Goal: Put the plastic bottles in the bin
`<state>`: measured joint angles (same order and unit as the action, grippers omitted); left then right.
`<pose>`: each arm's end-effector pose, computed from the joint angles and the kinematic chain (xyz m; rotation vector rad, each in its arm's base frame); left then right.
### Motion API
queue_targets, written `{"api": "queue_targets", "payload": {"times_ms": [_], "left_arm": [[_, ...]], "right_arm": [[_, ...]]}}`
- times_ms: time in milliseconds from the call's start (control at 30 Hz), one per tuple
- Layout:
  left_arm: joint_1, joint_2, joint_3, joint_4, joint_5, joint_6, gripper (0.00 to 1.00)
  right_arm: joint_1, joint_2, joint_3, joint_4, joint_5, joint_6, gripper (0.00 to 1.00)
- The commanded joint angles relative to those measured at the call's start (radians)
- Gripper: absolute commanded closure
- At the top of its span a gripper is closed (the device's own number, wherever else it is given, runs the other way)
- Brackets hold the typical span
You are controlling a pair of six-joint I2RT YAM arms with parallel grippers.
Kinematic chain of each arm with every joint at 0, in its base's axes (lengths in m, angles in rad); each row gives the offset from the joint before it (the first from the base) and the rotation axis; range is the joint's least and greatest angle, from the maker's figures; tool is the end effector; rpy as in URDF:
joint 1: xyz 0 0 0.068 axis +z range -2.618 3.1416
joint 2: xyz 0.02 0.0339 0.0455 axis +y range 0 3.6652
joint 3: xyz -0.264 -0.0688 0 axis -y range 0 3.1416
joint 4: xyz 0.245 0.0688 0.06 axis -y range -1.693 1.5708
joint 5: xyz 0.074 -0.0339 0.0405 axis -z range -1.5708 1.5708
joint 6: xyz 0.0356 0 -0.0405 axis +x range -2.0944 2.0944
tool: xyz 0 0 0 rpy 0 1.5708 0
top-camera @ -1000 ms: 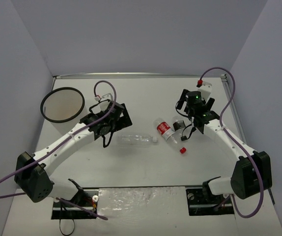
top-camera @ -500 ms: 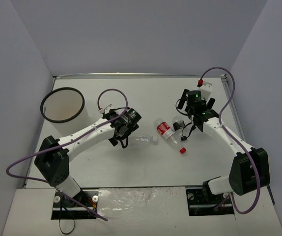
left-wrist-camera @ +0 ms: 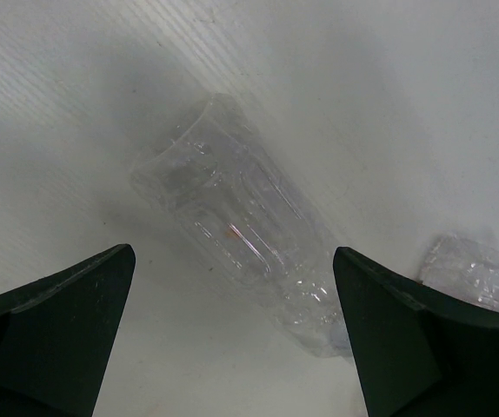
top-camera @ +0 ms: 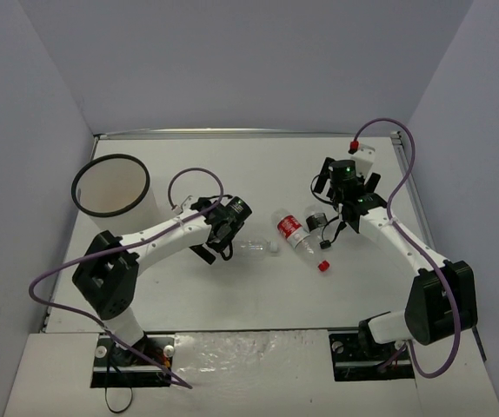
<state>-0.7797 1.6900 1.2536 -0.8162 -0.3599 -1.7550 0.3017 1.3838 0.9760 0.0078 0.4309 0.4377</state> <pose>0.2452 -0.2248 0.2245 -1.3315 2.3427 -0.2660 0.3076 0.0802 0.2894 0.4069 1.8897 0.0679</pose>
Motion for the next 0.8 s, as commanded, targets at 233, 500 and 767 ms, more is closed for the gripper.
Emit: {"api": "queue_targets", "payload": {"times_ms": [233,500,767], "left_arm": [[0.063,0.132,0.02,0.091,0.101,0.07,0.13],[0.066,0.06,0.031,-0.009,0.01,0.113,0.72],[0.065,-0.247,-0.028,0.143,-0.305,0.406,0.82]], "right_arm": [[-0.007,-0.007,0.003,0.064,0.012,-0.023,0.0],[-0.007,0.005,0.007,0.067,0.008,-0.024,0.0],[-0.006,-0.043,-0.013,0.071,-0.016,-0.01,0.0]]}}
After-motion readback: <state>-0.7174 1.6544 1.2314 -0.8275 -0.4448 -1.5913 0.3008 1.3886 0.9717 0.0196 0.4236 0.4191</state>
